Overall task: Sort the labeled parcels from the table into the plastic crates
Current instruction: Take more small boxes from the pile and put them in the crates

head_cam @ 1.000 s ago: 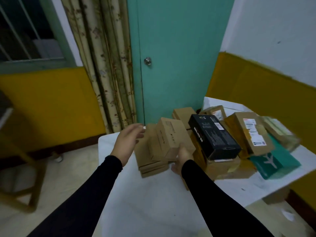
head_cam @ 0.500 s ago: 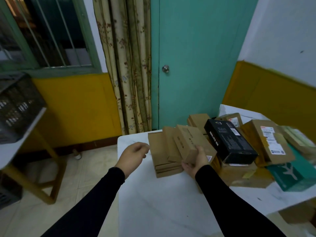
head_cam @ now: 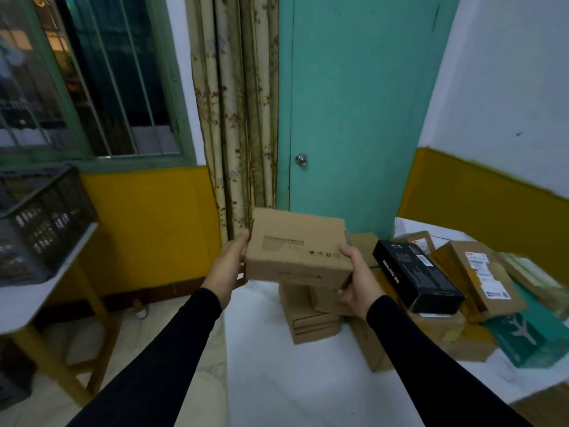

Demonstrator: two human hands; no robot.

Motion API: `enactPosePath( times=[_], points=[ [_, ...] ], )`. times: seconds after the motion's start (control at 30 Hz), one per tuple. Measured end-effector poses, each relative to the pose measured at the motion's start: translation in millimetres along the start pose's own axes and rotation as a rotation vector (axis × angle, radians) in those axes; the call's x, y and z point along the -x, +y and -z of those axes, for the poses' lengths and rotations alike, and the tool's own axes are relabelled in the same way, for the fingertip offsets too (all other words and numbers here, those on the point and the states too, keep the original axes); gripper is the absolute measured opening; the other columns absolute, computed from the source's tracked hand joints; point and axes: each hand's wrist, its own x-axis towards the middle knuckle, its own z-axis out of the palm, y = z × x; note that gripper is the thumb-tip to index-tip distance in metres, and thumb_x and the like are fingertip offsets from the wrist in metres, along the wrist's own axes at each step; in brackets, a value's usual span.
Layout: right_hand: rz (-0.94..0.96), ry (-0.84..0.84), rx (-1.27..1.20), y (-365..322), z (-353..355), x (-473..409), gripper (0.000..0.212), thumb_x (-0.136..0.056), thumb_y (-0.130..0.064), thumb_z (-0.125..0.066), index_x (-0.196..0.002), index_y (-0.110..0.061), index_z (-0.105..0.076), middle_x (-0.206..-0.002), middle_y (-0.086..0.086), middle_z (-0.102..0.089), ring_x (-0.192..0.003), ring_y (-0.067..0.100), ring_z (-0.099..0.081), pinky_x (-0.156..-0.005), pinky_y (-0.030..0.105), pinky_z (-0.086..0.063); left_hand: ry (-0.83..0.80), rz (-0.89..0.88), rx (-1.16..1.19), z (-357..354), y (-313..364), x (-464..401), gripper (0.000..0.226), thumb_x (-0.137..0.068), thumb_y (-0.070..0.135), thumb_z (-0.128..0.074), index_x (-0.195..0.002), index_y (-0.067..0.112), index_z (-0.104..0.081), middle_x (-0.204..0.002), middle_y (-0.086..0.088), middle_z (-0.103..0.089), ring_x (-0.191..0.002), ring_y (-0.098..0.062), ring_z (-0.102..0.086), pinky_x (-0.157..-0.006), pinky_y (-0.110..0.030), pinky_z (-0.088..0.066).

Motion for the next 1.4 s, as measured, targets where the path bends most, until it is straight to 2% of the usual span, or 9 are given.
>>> enactPosePath(
  times=[0.1,0.33,0.5,0.6,0.73,1.0,1.1,1.23,1.4],
  points=[
    [0.041,-0.048,0.122,-0.8,-13.0,3.3,0.035,-0.095,-0.051,-0.049,-0.107,-0.024,-0.067,-0.096,0.001,-0.077,-0.098,0.02,-0.064,-0.081,0.032,-0.048,-0.049,0.005,0.103,6.8,5.2,3.6,0.044,-0.095,0.049,-0.053,-0.128,0.021,-0.056,-0.109,-0.007,-0.073,-0.096,-0.024,-0.071,-0.074,-0.032,-0.057],
    [0.118,-0.095,0.134,-12.9,-31.8,13.9,0.026,-0.1,-0.037,-0.046,-0.092,-0.019,-0.063,-0.084,0.002,-0.071,-0.083,0.017,-0.062,-0.073,0.03,-0.046,-0.025,-0.111,0.066,33.9,16.3,13.3,0.054,-0.086,0.027,-0.071,-0.135,0.024,-0.048,-0.111,-0.005,-0.071,-0.092,-0.02,-0.071,-0.063,-0.03,-0.058],
    [0.163,-0.137,-0.044,-16.3,-37.3,10.7,0.024,-0.099,-0.026,-0.036,-0.104,-0.012,-0.055,-0.099,0.011,-0.055,-0.096,0.024,-0.052,-0.082,0.039,-0.042,-0.129,-0.323,-0.172,46.3,35.3,19.7,0.085,-0.072,0.009,-0.083,-0.142,0.028,-0.038,-0.128,0.004,-0.056,-0.113,-0.014,-0.057,-0.082,-0.025,-0.054],
    [0.152,-0.193,-0.144,-17.7,-36.1,12.8,0.049,-0.1,-0.048,-0.034,-0.127,-0.015,-0.058,-0.117,0.01,-0.064,-0.113,0.025,-0.055,-0.093,0.04,-0.045,-0.163,-0.494,-0.427,44.3,41.5,25.3,0.091,-0.072,0.003,-0.081,-0.143,0.029,-0.031,-0.131,0.01,-0.047,-0.114,-0.003,-0.049,-0.082,-0.011,-0.048],
    [0.068,-0.212,-0.181,-22.7,-33.5,9.8,0.075,-0.087,-0.074,-0.04,-0.136,-0.02,-0.057,-0.129,0.015,-0.064,-0.126,0.032,-0.054,-0.111,0.052,-0.036,-0.03,-0.832,-0.903,43.4,35.0,27.6,0.083,-0.067,0.014,-0.086,-0.133,0.025,-0.036,-0.137,0.007,-0.038,-0.129,-0.009,-0.033,-0.108,-0.041,-0.04],
    [0.064,-0.097,-0.206,-29.8,-48.4,8.5,0.047,-0.095,-0.041,-0.06,-0.135,-0.019,-0.051,-0.121,0.01,-0.066,-0.114,0.024,-0.062,-0.094,0.045,-0.055,0.122,-1.284,-1.343,52.5,31.0,18.3,0.083,-0.065,0.004,-0.083,-0.132,0.019,-0.037,-0.152,-0.022,-0.028,-0.14,-0.041,-0.028,-0.111,-0.053,-0.03],
    [0.12,-0.092,-0.179,-28.8,-51.9,8.7,0.039,-0.096,-0.033,-0.057,-0.133,-0.018,-0.053,-0.121,0.011,-0.067,-0.113,0.023,-0.063,-0.076,0.036,-0.06,0.204,-1.129,-1.312,55.0,29.3,18.5,0.091,-0.068,0.01,-0.084,-0.139,0.028,-0.031,-0.157,-0.02,-0.02,-0.14,-0.042,-0.03,-0.108,-0.053,-0.037],
    [0.243,-0.037,-0.095,-28.8,-51.4,4.4,0.047,-0.096,-0.028,-0.057,-0.141,-0.028,-0.046,-0.123,0.007,-0.066,-0.116,0.024,-0.061,-0.098,0.047,-0.051,0.19,-0.512,-0.885,51.2,32.2,18.8,0.093,-0.09,0.005,-0.063,-0.154,0.038,-0.005,-0.16,-0.008,-0.02,-0.135,-0.026,-0.039,-0.1,-0.038,-0.044],
    [0.327,-0.049,-0.106,-34.7,-54.8,5.9,0.041,-0.099,-0.021,-0.053,-0.138,-0.031,-0.045,-0.123,0.007,-0.066,-0.115,0.025,-0.062,-0.103,0.047,-0.049,0.048,-0.022,-0.081,47.0,45.0,18.9,0.046,-0.098,0.057,-0.039,-0.138,0.034,-0.041,-0.122,-0.009,-0.061,-0.107,-0.029,-0.061,-0.087,-0.044,-0.052]
  ],
)
